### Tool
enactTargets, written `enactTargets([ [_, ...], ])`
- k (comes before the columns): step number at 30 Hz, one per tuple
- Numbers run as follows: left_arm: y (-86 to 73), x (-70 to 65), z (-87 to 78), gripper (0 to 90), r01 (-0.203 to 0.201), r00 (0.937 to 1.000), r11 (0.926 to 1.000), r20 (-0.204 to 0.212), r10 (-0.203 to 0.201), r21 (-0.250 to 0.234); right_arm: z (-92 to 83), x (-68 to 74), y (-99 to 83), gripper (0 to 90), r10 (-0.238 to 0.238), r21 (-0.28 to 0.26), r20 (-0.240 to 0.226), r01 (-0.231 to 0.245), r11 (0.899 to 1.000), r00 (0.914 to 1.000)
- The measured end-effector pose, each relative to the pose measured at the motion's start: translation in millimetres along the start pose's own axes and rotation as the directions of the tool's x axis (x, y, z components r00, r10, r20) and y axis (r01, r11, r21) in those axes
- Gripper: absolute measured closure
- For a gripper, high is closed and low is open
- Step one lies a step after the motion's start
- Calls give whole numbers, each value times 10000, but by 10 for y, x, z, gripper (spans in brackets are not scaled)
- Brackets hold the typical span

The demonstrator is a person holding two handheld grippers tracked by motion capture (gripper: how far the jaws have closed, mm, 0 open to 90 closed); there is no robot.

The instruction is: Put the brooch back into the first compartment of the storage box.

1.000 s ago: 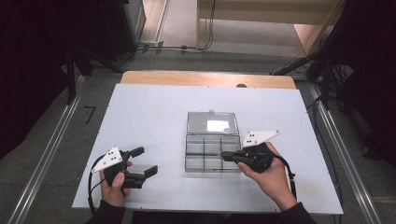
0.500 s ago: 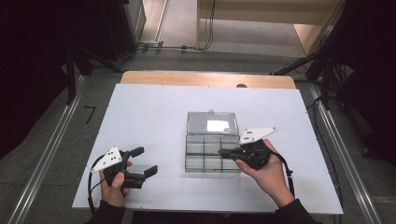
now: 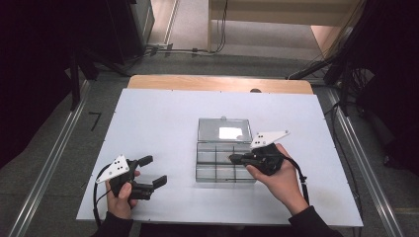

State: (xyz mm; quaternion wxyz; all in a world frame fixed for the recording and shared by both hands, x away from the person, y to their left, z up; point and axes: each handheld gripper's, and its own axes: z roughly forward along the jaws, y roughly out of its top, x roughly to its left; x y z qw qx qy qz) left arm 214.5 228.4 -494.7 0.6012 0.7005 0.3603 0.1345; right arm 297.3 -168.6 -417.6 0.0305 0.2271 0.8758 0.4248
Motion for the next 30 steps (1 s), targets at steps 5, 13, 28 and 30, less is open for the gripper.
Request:
enactTargets([
  [5, 2, -8, 9, 60, -52, 10000, 10000, 4, 52, 22, -7, -9, 64, 879, -46, -14, 29, 46, 10000, 10000],
  [13, 1, -6, 6, 60, -30, 10000, 10000, -11, 30, 2, 49, -33, 152, 879, -69, -6, 39, 69, 10000, 10000],
  [28, 2, 2, -2, 60, -25, 10000, 10000, -24, 25, -20, 208, -85, 269, 879, -114, 109, 43, 114, 9999, 9999],
  [30, 2, 2, -3, 60, -18, 10000, 10000, -14, 18, -17, 224, -90, 281, 879, -72, 125, 49, 72, 9999, 10000],
])
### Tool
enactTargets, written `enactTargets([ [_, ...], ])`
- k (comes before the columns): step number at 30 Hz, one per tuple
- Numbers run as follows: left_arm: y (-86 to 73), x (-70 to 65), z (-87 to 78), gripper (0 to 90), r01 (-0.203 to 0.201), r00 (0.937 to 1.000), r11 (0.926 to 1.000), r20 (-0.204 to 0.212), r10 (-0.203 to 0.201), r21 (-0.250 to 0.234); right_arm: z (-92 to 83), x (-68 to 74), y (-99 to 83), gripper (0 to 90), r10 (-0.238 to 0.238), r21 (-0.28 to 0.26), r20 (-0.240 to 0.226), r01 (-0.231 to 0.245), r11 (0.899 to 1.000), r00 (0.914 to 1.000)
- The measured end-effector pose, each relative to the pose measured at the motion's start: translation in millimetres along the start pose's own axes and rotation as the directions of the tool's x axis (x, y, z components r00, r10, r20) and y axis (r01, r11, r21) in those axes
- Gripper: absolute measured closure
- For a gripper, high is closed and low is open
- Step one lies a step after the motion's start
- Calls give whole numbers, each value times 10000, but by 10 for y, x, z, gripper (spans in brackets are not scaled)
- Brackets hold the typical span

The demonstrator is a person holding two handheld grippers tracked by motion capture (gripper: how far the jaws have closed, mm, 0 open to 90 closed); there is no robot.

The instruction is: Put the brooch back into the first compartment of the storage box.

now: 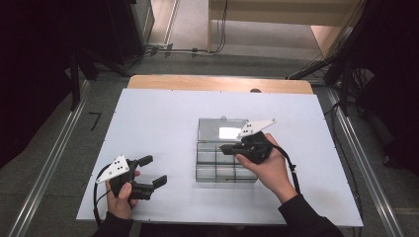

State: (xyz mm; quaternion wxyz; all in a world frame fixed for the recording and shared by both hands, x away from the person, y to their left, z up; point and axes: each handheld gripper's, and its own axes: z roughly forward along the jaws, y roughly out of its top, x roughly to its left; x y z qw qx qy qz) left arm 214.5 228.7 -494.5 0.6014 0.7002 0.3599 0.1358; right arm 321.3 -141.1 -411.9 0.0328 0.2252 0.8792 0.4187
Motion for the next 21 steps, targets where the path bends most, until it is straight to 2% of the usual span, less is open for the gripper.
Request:
enactTargets([
  [21, 6, 2, -4, 60, -28, 10000, 10000, 13, 28, -43, 285, -59, 65, 880, 132, 217, -37, -131, 9997, 9999],
])
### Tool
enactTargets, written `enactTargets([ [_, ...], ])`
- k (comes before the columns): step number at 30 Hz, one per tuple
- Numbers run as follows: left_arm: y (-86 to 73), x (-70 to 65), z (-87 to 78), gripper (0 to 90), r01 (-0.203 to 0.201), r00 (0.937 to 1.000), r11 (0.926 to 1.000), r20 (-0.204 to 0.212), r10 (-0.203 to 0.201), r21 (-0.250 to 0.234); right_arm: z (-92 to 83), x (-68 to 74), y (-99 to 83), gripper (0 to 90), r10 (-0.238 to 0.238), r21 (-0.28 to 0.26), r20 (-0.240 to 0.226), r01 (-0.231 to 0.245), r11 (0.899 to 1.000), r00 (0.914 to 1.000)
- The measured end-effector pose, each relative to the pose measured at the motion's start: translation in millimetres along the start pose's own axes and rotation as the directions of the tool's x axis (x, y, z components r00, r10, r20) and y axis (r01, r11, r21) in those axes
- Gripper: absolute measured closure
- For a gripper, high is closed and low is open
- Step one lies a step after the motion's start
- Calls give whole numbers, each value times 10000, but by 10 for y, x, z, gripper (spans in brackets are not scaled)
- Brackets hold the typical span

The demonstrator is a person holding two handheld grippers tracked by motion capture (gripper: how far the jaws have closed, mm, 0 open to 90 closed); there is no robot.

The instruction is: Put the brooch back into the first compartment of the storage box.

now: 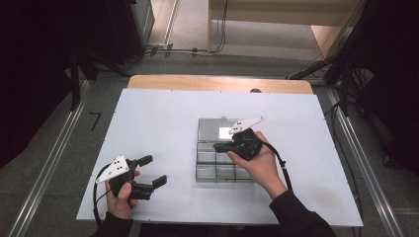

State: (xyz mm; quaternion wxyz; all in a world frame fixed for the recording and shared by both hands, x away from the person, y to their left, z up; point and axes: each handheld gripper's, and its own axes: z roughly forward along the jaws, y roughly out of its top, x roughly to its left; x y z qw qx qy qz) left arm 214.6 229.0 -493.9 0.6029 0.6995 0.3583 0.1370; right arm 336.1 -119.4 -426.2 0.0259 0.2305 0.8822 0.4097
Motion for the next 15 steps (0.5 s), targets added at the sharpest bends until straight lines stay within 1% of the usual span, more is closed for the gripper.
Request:
enactTargets([
  [15, 1, 7, -6, 60, -3, 10000, 10000, -10, 3, 22, 219, -36, 21, 879, 159, 317, 13, -159, 9994, 9999],
])
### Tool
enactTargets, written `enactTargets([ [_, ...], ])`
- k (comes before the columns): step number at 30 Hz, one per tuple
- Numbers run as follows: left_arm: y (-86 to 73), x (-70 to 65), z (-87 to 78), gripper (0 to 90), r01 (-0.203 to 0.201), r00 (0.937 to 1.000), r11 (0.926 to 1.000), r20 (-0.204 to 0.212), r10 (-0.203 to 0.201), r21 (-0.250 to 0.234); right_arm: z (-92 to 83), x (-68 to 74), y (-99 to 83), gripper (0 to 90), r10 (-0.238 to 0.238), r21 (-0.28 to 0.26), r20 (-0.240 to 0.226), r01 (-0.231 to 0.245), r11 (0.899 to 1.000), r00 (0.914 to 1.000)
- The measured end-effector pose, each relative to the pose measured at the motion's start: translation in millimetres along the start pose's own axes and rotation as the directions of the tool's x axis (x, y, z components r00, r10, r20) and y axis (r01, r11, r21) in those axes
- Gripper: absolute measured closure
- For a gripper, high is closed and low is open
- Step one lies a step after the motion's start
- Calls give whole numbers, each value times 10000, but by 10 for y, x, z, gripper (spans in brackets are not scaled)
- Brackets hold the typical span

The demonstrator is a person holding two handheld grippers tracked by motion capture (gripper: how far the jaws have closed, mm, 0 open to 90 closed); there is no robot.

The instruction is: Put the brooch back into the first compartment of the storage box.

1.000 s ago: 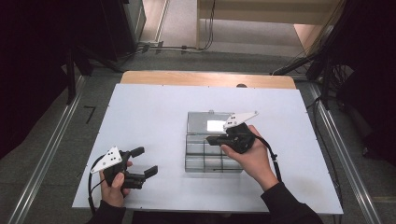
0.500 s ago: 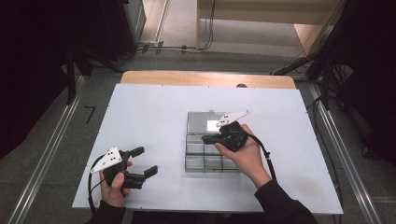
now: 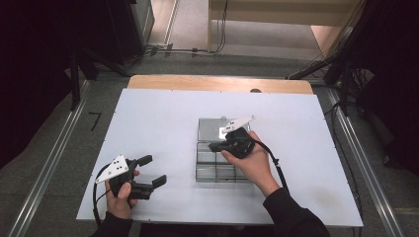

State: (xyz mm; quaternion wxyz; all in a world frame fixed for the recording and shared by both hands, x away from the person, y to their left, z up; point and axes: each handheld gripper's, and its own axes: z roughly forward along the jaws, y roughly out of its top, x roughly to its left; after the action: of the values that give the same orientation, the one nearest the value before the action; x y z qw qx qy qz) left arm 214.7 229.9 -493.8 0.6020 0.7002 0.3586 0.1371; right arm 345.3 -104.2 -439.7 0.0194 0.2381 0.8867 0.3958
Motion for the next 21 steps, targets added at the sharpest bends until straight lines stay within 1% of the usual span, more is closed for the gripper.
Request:
enactTargets([
  [2, 0, 0, 0, 60, -3, 10000, 10000, 4, 3, 9, 20, -11, -3, 879, -41, 50, 40, 41, 10000, 10000],
  [16, -4, 4, 3, 60, 21, 10000, 10000, 11, -21, 1, 141, -49, -31, 880, 138, 338, 115, -142, 9993, 9998],
  [21, -4, 7, -1, 60, 39, 10000, 10000, 10, -39, -4, 187, -46, -39, 879, 91, 477, 183, -100, 9988, 9998],
])
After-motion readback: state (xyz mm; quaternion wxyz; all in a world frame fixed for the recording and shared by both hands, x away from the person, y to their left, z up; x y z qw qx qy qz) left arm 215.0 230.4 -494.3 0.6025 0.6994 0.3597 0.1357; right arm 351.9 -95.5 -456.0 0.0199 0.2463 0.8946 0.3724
